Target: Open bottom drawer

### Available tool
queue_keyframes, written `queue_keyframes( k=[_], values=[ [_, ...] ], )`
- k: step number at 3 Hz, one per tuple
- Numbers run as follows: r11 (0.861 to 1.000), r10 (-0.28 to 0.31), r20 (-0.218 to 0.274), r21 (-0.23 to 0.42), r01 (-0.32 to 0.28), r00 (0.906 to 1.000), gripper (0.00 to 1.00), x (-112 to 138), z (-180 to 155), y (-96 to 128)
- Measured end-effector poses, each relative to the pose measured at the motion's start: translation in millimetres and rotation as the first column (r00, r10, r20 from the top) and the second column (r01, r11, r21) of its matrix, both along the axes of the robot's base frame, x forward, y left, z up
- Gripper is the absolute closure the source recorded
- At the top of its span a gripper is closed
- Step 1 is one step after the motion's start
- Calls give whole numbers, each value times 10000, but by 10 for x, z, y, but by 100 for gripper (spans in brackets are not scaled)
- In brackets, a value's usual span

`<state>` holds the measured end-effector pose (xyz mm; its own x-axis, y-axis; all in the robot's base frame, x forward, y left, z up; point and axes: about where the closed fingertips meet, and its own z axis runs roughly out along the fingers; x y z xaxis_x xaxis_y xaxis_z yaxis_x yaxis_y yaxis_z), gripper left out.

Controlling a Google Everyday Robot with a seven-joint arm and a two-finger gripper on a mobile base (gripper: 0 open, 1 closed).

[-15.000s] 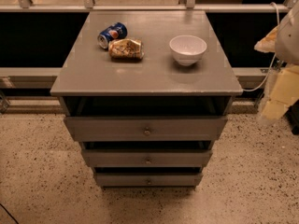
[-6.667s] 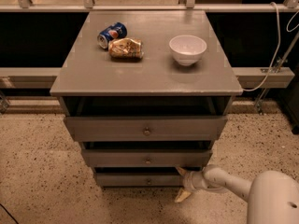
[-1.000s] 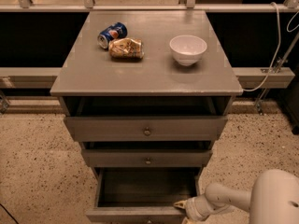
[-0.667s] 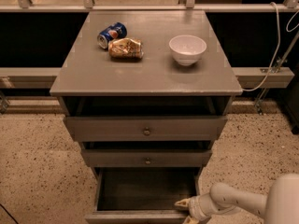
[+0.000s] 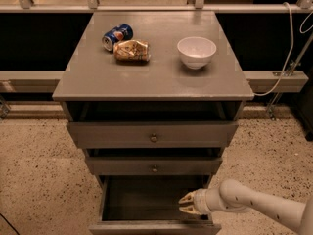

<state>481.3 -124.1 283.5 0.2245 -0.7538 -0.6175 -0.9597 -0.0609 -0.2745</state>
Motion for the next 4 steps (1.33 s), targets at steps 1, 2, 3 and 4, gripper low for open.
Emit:
queue_keyframes(
  k=[1,2,3,4],
  values=[
    [9991,-360,-346,192,367,9988,84,319,-141,209],
    [9963,-799,-1156,227,830,9901,100,538,-627,408],
    [9942,-826,-2281,478,959,9701,100,424,-1113,502],
    [9941,-646,-2902,643,868,9548,100,260,-1319,512]
  ],
)
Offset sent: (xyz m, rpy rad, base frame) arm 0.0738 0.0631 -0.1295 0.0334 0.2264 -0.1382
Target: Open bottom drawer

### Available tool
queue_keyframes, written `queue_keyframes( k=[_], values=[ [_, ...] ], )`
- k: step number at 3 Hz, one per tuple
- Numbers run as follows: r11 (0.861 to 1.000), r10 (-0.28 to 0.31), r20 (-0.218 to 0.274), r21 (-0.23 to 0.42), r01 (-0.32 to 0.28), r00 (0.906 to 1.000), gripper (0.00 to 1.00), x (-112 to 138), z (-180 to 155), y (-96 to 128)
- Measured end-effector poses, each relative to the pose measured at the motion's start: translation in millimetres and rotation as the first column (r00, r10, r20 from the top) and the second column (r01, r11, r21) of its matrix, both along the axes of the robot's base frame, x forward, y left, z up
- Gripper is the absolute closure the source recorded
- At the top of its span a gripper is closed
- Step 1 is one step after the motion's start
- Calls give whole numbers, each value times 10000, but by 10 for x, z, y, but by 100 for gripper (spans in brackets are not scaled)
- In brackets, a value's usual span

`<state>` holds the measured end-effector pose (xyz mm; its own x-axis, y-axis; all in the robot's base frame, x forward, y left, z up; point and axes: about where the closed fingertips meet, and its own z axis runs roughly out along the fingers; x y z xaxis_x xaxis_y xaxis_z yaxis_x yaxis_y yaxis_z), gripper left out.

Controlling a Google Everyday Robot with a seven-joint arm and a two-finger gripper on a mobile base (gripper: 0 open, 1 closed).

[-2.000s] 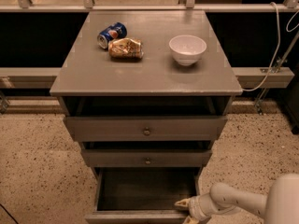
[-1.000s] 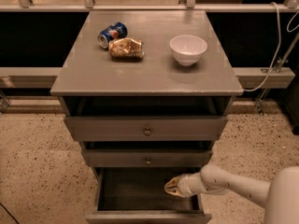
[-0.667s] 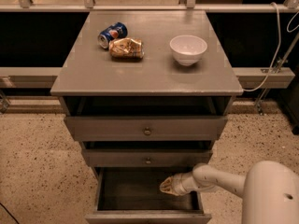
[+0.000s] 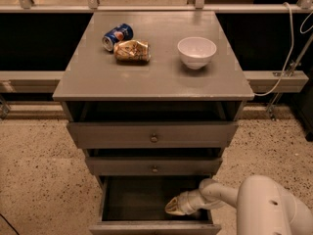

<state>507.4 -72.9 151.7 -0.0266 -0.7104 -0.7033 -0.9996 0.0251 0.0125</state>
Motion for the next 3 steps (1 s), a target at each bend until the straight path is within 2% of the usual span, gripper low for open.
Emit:
queue_keyframes(
  k=[1,2,3],
  values=[
    [9920,1258,-704,164,-1250,9896,100,-409,-151,-20],
    [9822,1869,-1008,379,-1840,9772,100,-690,-200,-112],
    [9686,2374,-621,904,-2315,9694,100,-972,8,-232]
  ],
)
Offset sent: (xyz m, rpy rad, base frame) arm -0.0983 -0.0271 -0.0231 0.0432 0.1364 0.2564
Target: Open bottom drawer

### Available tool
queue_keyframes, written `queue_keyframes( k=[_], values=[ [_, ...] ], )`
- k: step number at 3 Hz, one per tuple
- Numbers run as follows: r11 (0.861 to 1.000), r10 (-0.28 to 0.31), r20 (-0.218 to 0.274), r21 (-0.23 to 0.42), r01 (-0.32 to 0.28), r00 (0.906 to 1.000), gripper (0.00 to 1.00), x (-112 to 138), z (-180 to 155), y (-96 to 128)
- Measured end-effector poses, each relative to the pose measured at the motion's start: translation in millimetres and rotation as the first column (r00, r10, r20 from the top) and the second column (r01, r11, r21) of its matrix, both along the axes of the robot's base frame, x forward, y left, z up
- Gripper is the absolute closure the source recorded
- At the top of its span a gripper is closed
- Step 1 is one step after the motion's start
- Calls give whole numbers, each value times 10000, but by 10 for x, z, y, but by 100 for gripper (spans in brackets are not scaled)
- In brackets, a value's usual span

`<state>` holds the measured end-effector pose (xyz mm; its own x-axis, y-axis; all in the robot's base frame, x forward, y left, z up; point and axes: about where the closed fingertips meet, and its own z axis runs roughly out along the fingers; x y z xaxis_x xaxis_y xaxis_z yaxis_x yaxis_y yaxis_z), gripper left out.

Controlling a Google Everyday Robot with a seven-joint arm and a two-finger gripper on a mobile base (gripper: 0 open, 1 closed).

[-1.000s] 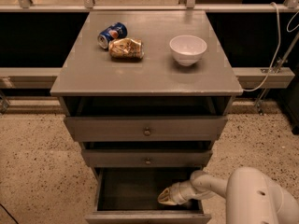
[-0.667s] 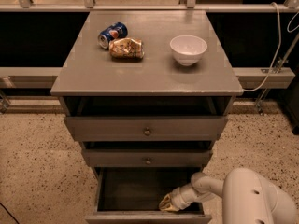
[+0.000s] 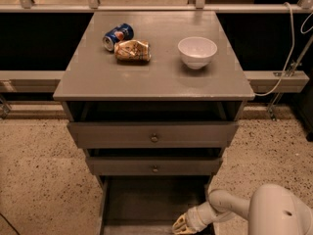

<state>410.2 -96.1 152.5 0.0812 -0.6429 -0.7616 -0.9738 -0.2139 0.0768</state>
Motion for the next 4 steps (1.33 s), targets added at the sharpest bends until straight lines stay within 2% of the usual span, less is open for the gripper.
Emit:
queue_keyframes(
  k=[1,2,3,4],
  values=[
    [9986,-60,274,536,46,9996,100,-91,184,-63],
    [9870,-810,1537,1497,579,9848,100,55,679,-171],
    [9693,-1607,2786,2255,982,9469,100,176,1203,-337],
    [9667,-1747,2844,2315,1093,9427,80,162,1218,-378]
  ],
)
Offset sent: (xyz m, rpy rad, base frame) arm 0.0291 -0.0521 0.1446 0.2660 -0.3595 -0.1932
